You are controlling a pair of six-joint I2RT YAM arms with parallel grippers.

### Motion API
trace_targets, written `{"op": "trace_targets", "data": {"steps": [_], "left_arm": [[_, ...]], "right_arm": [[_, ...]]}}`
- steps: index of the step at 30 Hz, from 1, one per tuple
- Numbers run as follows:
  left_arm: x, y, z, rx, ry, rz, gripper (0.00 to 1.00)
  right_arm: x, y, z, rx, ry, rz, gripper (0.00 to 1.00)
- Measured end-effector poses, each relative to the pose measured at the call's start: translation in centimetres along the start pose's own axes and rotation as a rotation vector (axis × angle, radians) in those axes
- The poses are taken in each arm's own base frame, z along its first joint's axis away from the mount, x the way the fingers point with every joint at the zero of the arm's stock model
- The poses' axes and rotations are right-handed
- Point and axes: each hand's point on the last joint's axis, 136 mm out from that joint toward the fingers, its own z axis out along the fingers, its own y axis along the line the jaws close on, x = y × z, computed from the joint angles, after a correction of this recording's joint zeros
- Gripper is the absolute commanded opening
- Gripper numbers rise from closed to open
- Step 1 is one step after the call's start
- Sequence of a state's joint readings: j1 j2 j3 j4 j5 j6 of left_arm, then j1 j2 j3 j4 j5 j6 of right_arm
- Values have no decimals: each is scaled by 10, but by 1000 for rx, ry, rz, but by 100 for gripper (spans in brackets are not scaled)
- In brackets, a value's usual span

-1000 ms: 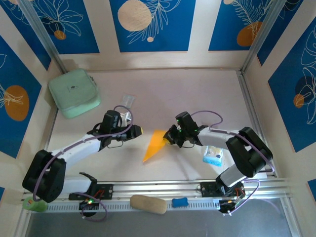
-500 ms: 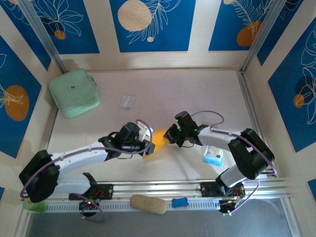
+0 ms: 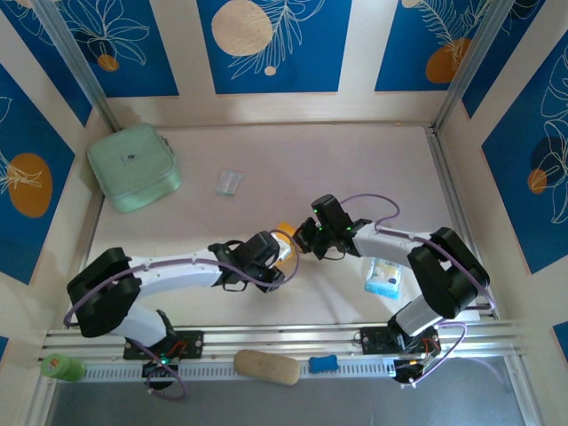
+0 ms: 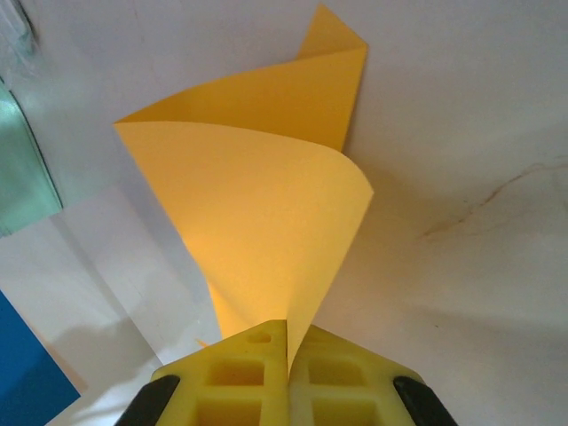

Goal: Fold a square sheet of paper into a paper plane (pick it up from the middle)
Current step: Fold the wing for the fifth time at the center of the table.

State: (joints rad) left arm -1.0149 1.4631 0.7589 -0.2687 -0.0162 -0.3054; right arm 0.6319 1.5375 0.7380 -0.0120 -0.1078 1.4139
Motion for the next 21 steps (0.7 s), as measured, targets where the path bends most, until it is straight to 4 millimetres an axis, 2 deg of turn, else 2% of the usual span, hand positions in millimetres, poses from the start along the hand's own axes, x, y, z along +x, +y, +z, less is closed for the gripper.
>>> {"op": "trace_targets", "data": {"steps": [6, 10, 13, 15, 18, 21], "left_arm": [[-2, -1, -2, -25, -9, 40, 34], [-18, -13, -27, 23, -112, 61, 33], [-33, -16, -48, 37, -211, 67, 44], [-38, -14, -54, 25, -241, 73, 47], [-36, -9, -50, -4, -229, 80, 51], [-28, -6, -37, -22, -183, 92, 53]], "right_arm": [[0, -2, 0, 10, 1, 3, 0], [1, -5, 0, 21, 4, 0, 0], [1, -7, 0, 27, 5, -1, 0], [1, -7, 0, 27, 5, -1, 0], [1, -7, 0, 28, 5, -1, 0], [1, -6, -1, 25, 5, -2, 0]]}}
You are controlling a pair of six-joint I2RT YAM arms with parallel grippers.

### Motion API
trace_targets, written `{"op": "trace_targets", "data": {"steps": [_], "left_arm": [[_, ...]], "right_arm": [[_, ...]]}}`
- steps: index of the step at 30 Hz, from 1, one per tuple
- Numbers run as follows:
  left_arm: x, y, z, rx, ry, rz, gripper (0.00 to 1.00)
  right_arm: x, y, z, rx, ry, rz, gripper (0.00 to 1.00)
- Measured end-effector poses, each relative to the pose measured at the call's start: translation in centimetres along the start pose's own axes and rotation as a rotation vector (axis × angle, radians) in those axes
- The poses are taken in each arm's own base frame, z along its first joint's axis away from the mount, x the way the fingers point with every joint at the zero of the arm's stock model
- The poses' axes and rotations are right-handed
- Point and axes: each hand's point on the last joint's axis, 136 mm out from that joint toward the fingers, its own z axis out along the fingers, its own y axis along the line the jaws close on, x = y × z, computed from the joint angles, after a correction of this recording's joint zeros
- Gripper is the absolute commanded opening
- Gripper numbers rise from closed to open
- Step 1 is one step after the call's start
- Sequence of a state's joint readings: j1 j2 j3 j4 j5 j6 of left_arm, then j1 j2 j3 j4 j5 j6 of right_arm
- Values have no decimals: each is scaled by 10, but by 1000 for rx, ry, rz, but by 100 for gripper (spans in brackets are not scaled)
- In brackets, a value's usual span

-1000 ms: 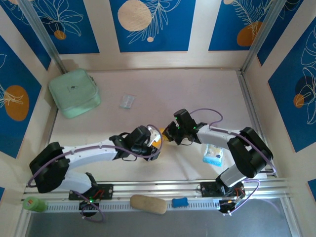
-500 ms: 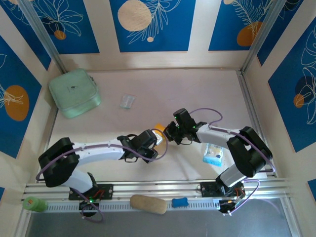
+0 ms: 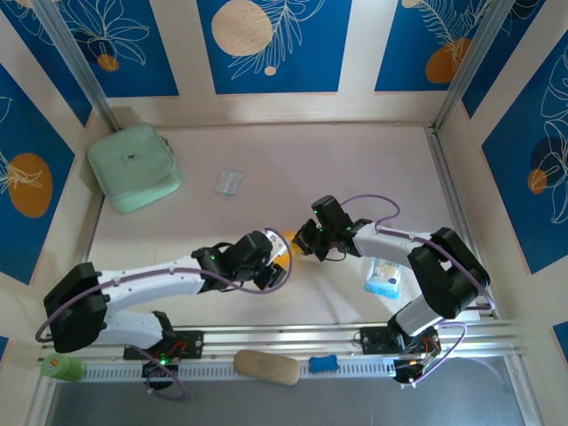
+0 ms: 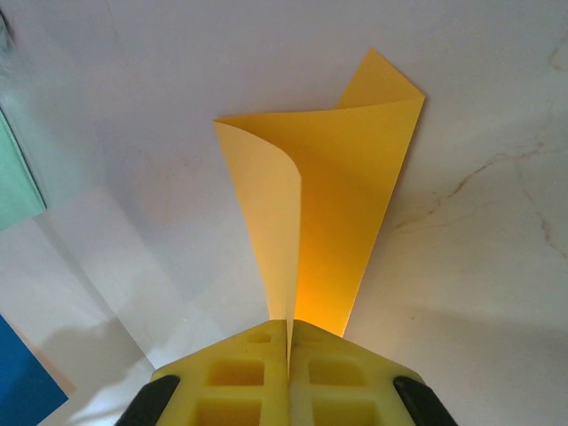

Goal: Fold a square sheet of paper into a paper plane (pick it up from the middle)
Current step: Fold the wing for the fifth time at the center of the table.

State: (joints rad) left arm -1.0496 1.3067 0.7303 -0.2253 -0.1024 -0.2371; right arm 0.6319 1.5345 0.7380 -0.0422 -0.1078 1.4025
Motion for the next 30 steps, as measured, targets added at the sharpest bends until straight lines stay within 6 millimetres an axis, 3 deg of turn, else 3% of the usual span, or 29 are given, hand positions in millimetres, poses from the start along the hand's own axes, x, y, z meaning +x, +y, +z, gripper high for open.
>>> {"op": "trace_targets", "data": {"steps": [9, 20, 30], "left_arm": [[23, 6, 25, -45, 120, 14, 50], [23, 11, 34, -82, 140, 16, 32], [24, 13, 37, -93, 148, 20, 33]], "right_arm": [[0, 2, -2, -7, 0, -2, 0], [1, 2, -2, -8, 3, -2, 0], [1, 4, -2, -8, 3, -2, 0]]}}
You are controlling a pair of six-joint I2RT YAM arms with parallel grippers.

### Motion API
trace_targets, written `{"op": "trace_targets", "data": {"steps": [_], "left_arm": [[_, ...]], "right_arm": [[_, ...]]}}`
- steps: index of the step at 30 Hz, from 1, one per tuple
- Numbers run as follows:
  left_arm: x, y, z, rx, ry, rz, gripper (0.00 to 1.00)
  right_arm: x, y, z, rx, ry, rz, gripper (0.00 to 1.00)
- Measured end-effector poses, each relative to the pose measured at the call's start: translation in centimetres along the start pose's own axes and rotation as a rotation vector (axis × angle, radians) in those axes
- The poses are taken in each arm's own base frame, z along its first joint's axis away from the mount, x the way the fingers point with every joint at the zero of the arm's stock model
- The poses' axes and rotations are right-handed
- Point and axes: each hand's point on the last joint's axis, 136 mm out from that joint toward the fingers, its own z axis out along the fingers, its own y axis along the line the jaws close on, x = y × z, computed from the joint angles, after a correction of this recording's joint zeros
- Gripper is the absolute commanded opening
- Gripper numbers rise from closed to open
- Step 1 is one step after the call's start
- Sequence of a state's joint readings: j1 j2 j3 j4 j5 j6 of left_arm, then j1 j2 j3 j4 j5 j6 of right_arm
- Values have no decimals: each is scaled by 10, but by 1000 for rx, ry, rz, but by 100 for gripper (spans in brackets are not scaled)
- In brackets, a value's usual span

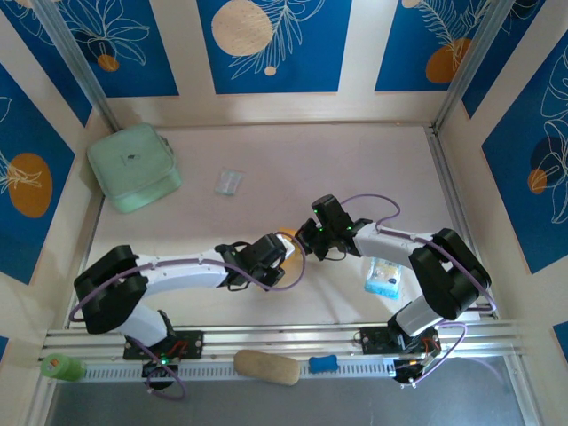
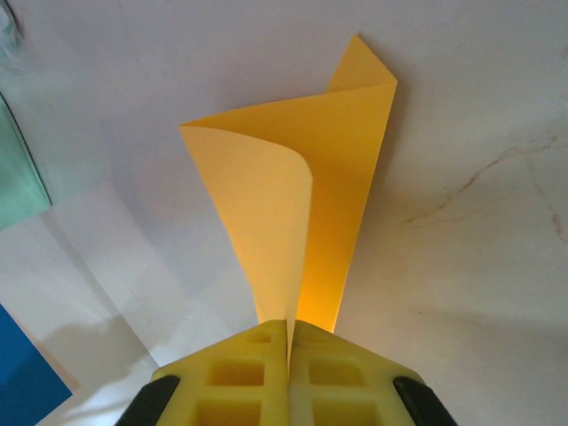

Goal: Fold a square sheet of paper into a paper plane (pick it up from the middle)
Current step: Fold the wing for the fifth time at the center of the table.

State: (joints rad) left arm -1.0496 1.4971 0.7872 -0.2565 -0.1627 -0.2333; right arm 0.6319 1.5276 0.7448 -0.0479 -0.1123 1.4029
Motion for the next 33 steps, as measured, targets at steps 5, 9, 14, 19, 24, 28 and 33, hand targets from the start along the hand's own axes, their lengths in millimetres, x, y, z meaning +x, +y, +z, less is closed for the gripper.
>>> {"op": "trace_targets", "data": {"steps": [5, 9, 14, 19, 24, 28, 33], "left_arm": [[-1, 0, 0, 0, 1, 1, 32], [1, 0, 0, -3, 13, 2, 35], [2, 0, 0, -4, 18, 3, 32], [2, 0, 0, -4, 17, 8, 24], [2, 0, 0, -3, 17, 9, 19], [2, 0, 0, -3, 17, 9, 22], [2, 0, 0, -3, 17, 9, 26]], "right_arm": [[0, 3, -1, -7, -1, -3, 0], [0, 3, -1, -8, -2, -3, 0], [0, 3, -1, -6, -1, -2, 0], [0, 3, -1, -5, -1, -2, 0], [0, 1, -1, 2, 0, 0, 0], [0, 0, -1, 6, 0, 3, 0], [0, -1, -1, 9, 0, 4, 0]]}}
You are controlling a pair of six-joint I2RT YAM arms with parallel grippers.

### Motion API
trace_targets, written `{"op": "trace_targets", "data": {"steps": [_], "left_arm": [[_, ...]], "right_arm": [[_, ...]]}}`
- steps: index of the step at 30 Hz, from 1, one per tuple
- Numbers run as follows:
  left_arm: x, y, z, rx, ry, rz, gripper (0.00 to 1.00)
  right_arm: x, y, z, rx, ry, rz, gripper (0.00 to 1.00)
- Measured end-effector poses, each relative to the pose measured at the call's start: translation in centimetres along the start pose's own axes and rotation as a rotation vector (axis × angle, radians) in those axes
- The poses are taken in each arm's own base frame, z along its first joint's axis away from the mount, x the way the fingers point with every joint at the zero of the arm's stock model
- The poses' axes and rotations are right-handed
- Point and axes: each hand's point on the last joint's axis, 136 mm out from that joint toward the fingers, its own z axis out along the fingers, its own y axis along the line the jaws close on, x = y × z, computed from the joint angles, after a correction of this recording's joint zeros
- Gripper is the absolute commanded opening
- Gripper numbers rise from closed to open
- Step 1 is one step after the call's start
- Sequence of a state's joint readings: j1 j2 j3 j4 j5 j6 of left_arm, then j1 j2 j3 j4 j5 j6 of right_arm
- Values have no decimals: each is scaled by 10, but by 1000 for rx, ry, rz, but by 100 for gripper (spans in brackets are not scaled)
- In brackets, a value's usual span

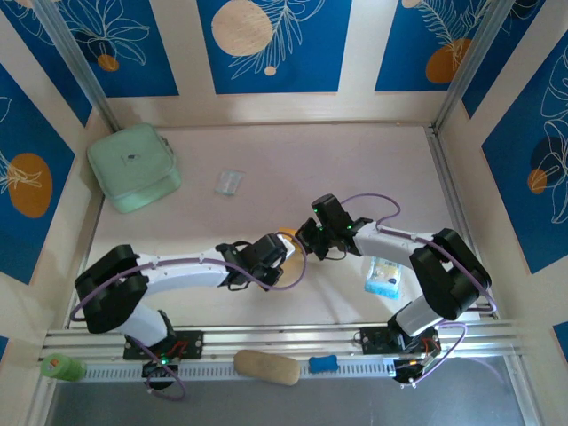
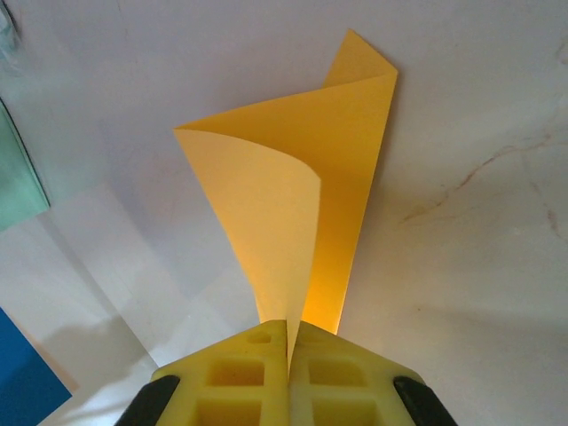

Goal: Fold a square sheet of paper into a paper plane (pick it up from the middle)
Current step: Fold the wing for the fifth time at the center of the table.

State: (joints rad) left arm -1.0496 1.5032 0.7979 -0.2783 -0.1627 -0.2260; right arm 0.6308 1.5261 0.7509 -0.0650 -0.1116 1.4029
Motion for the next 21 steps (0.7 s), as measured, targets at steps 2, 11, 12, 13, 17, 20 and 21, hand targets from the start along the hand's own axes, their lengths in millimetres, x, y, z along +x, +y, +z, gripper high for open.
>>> {"op": "trace_targets", "data": {"steps": [2, 11, 12, 13, 17, 20, 21], "left_arm": [[0, 0, 0, 0, 0, 0, 26], [0, 1, 0, -7, -2, -3, 1], [0, 1, 0, -6, -2, -5, 0], [-1, 1, 0, -6, -3, -8, 0], [-2, -2, 0, 14, -8, -18, 0], [-5, -7, 0, 55, -14, -42, 0], [-7, -8, 0, 72, -18, -53, 0]], "right_arm": [[0, 0, 0, 0, 0, 0, 0], [0, 0, 0, 0, 0, -7, 4], [0, 0, 0, -1, 0, -13, 7], [0, 0, 0, -2, 0, -19, 10], [1, 6, -7, -20, -6, -72, 26], [2, 11, -17, -33, -21, -109, 35], [2, 12, -21, -37, -29, -121, 36]]}}
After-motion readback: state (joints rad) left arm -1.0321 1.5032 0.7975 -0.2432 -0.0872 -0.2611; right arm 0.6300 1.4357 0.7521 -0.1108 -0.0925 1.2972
